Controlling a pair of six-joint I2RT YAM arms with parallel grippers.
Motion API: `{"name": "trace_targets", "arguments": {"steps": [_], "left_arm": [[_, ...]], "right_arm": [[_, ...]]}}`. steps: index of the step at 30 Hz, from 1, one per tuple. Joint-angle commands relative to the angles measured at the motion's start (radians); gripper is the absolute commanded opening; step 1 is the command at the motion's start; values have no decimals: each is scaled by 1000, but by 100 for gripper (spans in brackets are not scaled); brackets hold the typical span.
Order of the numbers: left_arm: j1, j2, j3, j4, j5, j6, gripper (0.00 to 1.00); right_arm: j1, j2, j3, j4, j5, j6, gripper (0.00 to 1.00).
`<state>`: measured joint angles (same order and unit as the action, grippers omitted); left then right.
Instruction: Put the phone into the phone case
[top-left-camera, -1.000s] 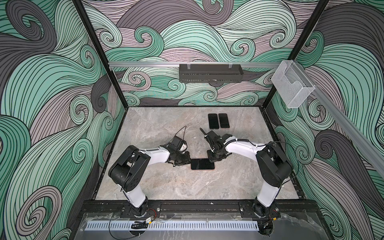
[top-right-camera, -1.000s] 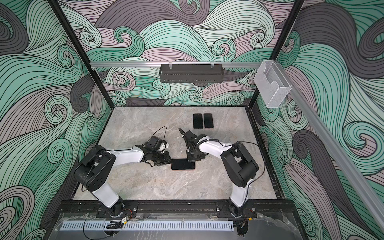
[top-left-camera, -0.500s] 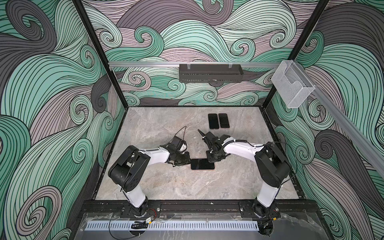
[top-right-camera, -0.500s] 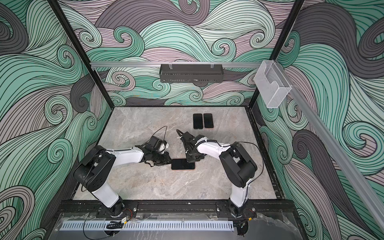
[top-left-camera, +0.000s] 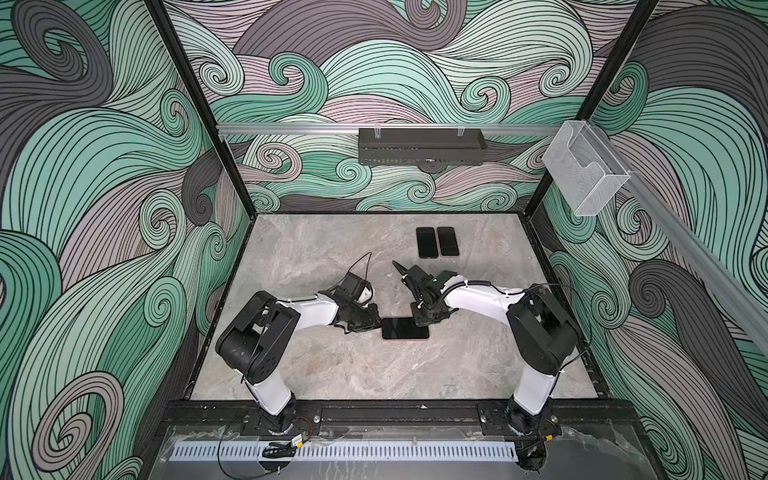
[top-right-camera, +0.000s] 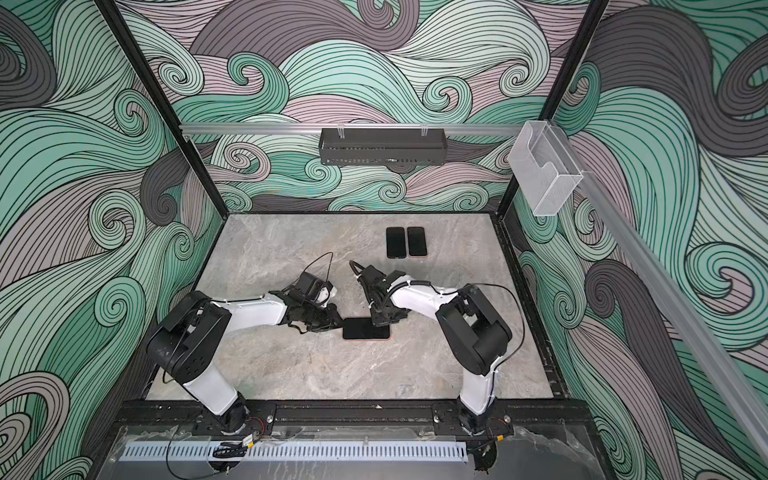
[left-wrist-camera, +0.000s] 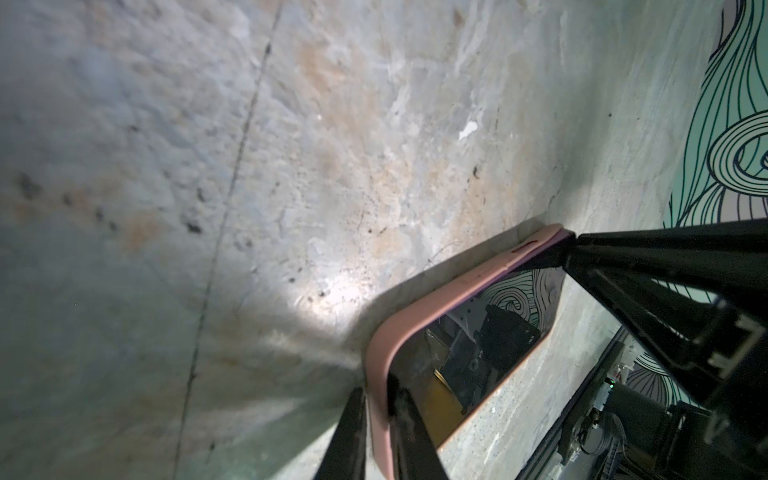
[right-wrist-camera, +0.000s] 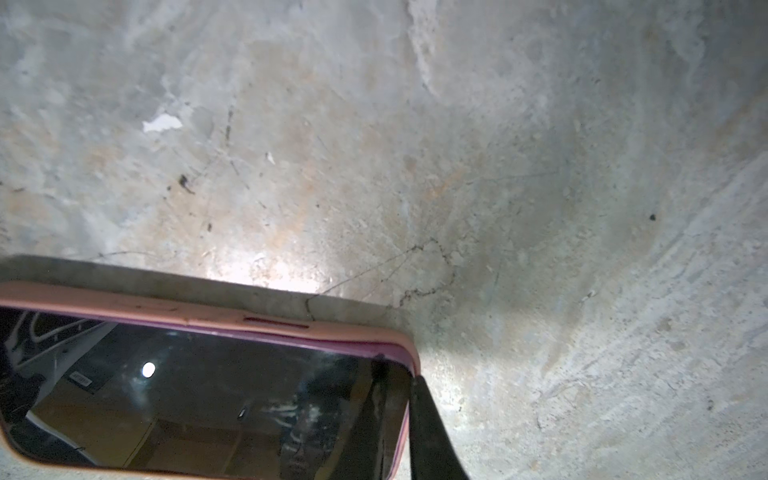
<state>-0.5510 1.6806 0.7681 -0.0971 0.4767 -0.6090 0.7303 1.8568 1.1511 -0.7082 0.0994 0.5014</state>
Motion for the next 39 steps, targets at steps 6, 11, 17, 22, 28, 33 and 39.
{"name": "trace_targets", "arguments": {"steps": [6,11,17,22,28,33,39], "left_arm": [[12,6,-9,-15,14,21,17],[16,9,-8,-12,17,23,17],[19,13,-5,-17,21,25,17],[22,1,3,-26,20,25,17],[26,-29,16,-47,6,22,17],[33,-72,20,-72,-8,20,21],[50,-161,7,-121,-57,20,32]], "right_arm": [[5,363,-165,11,-32,18,15],[8,372,-164,10,-39,16,15],[9,302,-171,16,-46,4,15],[10,178,-153,17,-94,-58,19],[10,18,-78,-16,-155,-158,27],[10,-78,-13,-42,-171,-276,37],[26,-137,30,-76,-171,-483,63]]}}
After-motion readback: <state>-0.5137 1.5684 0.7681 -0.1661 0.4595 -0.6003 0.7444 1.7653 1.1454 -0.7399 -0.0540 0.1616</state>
